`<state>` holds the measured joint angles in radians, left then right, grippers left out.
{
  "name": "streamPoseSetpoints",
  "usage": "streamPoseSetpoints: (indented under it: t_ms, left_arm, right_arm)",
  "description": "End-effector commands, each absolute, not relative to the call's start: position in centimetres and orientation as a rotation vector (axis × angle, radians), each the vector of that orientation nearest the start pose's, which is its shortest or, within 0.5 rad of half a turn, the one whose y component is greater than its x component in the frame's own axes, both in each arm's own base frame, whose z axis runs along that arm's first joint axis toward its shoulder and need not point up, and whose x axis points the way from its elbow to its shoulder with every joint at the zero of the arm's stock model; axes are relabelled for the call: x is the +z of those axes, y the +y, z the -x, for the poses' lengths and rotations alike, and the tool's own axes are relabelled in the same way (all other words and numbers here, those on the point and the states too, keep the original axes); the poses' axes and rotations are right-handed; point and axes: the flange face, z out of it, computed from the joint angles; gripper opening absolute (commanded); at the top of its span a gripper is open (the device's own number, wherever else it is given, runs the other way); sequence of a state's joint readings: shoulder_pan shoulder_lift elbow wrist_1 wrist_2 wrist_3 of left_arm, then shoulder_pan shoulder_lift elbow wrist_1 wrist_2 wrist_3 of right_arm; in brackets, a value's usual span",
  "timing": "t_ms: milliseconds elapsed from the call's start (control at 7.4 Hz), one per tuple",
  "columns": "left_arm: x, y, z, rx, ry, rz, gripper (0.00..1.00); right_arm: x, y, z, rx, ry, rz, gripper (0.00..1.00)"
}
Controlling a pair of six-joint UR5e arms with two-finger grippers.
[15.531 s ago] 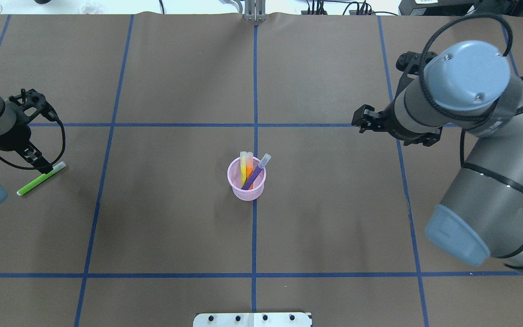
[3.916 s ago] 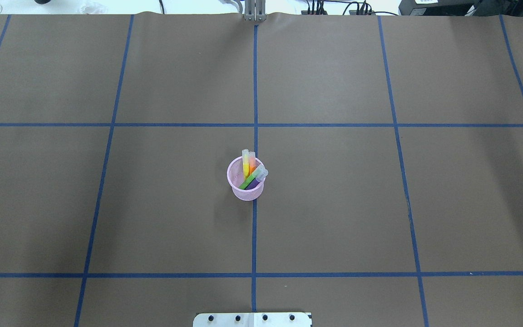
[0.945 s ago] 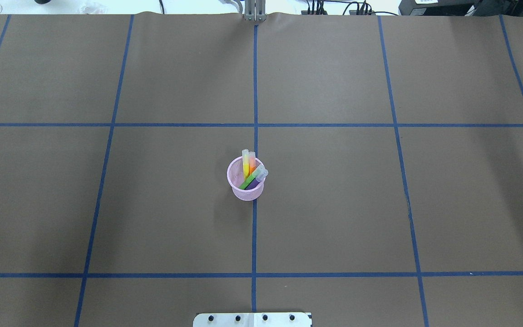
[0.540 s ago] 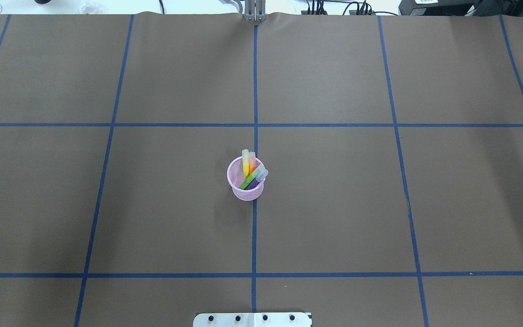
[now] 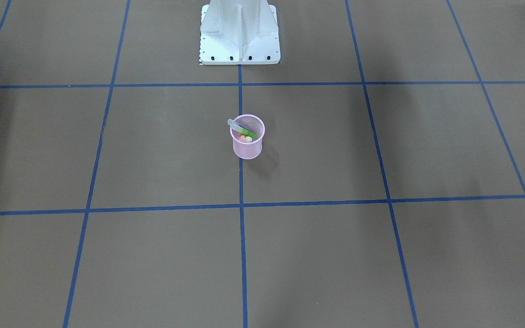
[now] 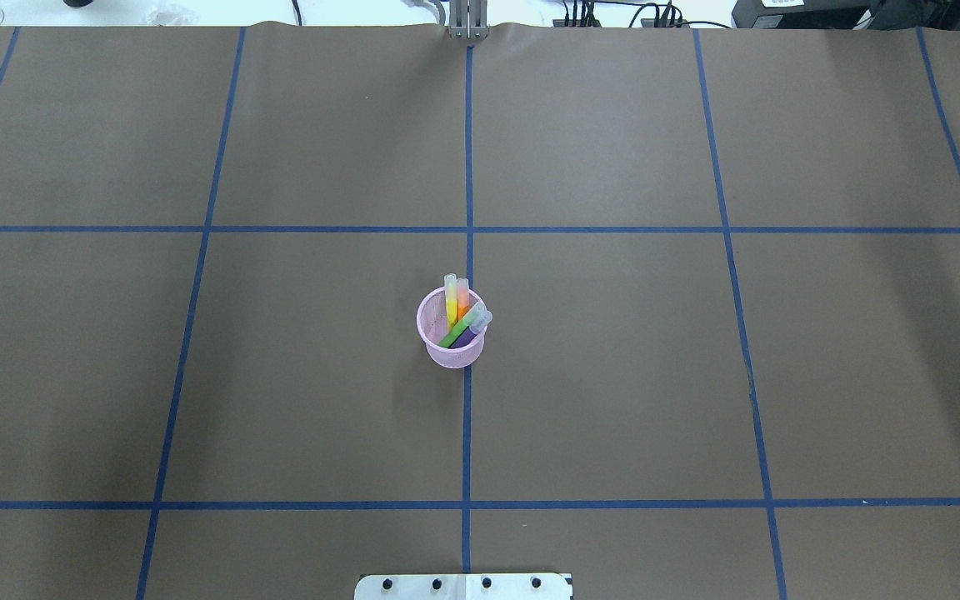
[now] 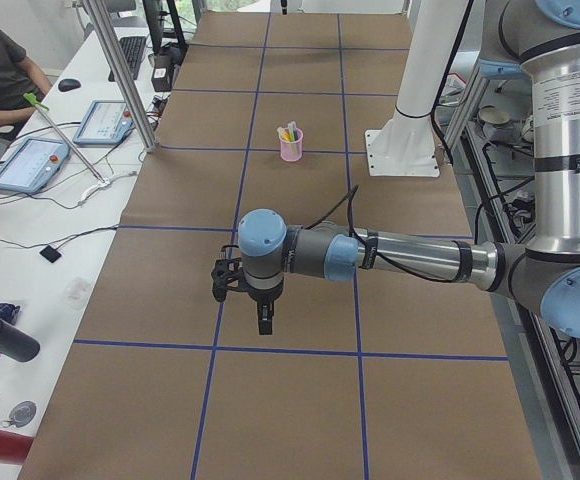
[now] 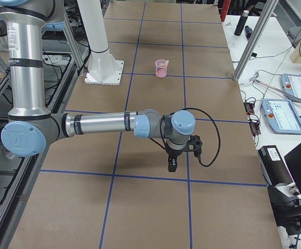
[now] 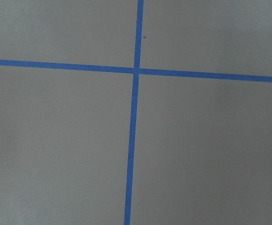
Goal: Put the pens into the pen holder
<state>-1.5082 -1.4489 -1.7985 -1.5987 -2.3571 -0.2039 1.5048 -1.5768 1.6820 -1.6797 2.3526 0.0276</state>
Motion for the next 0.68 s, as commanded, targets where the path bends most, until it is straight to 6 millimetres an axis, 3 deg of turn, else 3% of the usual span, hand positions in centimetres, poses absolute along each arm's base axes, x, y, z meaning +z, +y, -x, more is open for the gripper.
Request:
streamPoseSetpoints:
  t_ms: [0,540]
  left_arm:
    - [60.45,-46.84,3.35,-0.084,0.793,-0.014,1.00]
    - [60.03,-46.89,3.12,-0.077,0.796,-0.021,1.00]
  right_arm:
    - [61.62,-48.94,-3.08,-0.036,-0.783,0.038,1.00]
    - [61.76,-48.99,-3.08,-0.036,-0.783,0.040,1.00]
